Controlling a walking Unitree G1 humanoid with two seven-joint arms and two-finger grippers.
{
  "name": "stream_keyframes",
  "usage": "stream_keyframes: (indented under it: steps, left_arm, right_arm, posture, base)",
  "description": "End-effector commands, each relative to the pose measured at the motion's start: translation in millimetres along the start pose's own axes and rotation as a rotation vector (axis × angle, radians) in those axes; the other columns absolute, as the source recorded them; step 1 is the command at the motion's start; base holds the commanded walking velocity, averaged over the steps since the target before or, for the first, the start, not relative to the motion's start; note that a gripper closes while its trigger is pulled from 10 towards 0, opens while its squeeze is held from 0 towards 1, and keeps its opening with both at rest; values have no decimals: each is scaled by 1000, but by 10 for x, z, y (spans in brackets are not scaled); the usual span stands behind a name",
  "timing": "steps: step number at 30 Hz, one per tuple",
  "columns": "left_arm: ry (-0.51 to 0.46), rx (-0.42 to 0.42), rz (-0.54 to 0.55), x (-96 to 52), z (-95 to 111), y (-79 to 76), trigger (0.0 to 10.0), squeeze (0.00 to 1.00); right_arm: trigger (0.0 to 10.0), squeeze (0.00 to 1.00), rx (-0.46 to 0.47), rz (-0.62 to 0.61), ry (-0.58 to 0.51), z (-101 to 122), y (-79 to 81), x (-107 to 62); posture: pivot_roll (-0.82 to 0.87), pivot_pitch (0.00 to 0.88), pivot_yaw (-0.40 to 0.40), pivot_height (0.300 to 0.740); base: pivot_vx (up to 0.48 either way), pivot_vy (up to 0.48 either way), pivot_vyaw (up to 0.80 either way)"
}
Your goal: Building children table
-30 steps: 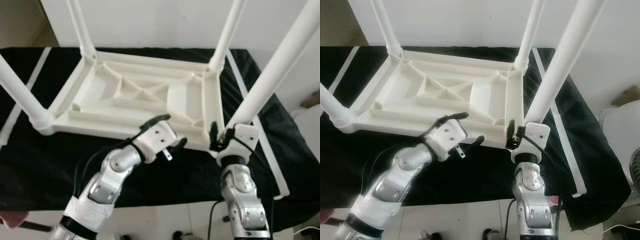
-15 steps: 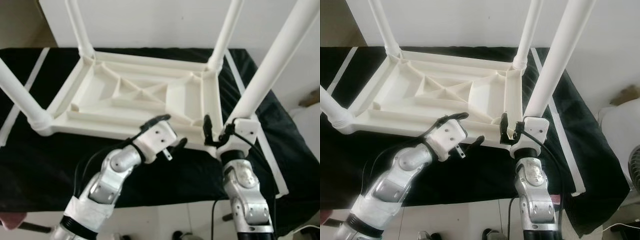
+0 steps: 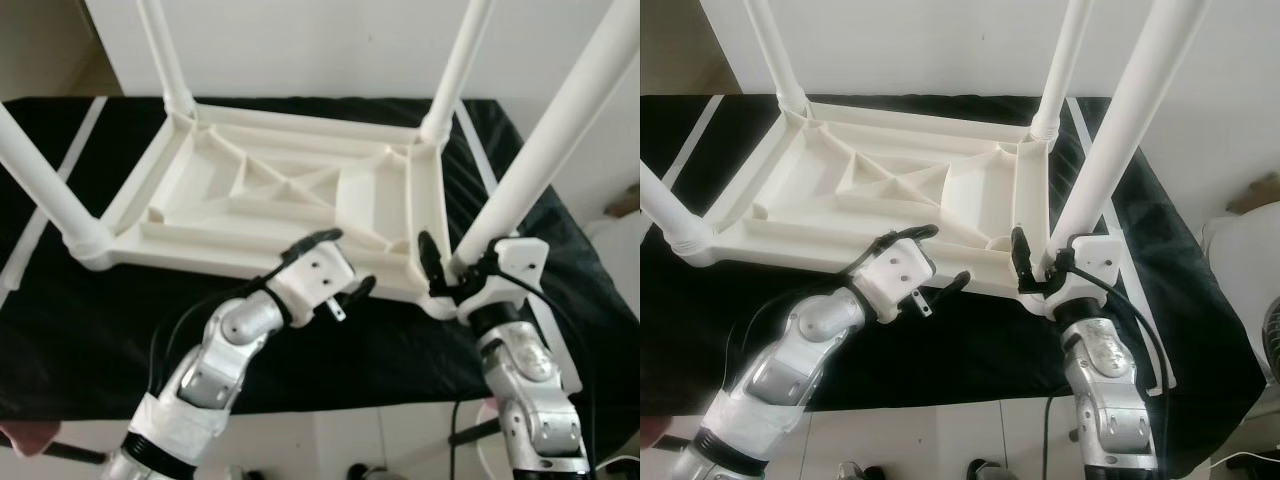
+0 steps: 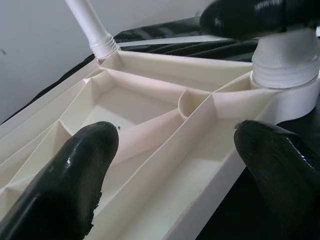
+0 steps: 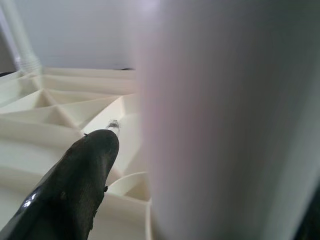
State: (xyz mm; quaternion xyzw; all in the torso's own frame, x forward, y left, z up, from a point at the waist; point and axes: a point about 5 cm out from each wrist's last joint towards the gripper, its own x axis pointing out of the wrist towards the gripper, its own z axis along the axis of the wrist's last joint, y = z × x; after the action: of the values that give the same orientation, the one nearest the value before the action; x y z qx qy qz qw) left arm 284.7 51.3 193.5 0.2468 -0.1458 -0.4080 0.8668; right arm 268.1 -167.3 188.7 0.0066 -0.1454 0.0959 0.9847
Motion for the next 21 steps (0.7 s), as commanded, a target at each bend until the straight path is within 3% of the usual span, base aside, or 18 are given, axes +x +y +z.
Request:
stream_keyframes:
  steps: [1, 5, 12, 14, 16, 17, 18, 19, 21]
  left_arm:
    - [-5, 5, -35, 34, 4, -49, 10000, 0]
    - [-17, 18, -36, 86, 27, -3, 10000, 0]
    - [-10, 21, -25, 56, 20, 14, 10000, 0]
    - [-7, 17, -23, 42, 16, 2, 10000, 0]
    - [-6, 15, -23, 38, 17, -2, 10000, 0]
    - [-5, 12, -23, 36, 13, -10, 10000, 0]
    - [-5, 12, -23, 36, 13, -10, 10000, 0]
    - [-4, 10, -23, 39, 9, -14, 10000, 0]
    - [-3, 9, -24, 43, 7, -19, 10000, 0]
  right_arm:
    - [10000, 0, -13, 67, 29, -39, 15, -29]
    - [10000, 0, -38, 224, 87, -79, 37, -52]
    - [10000, 0, -83, 333, 142, -65, -77, -87]
    - [8549, 0, -108, 350, 163, -48, -179, -86]
    - [8549, 0, -119, 352, 169, -44, -212, -86]
    - [2627, 0, -131, 347, 192, -58, -303, -88]
    - [2627, 0, -131, 347, 192, -58, -303, -88]
    - [0, 0, -130, 344, 201, -69, -336, -89]
    - [0, 0, -123, 343, 207, -75, -357, -87]
  posture:
    - [-146, 147, 2, 740]
    - [-135, 146, -4, 740]
    - [-118, 154, -12, 740]
    - [-110, 160, -16, 740]
    - [-110, 160, -16, 740]
    - [-102, 165, -17, 740]
    - [-102, 165, -17, 740]
    - [-103, 167, -17, 740]
    - [-102, 169, -16, 740]
  base:
    - [0, 0, 0]
    - [0, 0, 0]
    - [0, 0, 0]
    - [0, 0, 0]
    - [0, 0, 0]
    - [0, 0, 0]
    - [0, 0, 0]
    - [0, 0, 0]
    - [0, 0, 0]
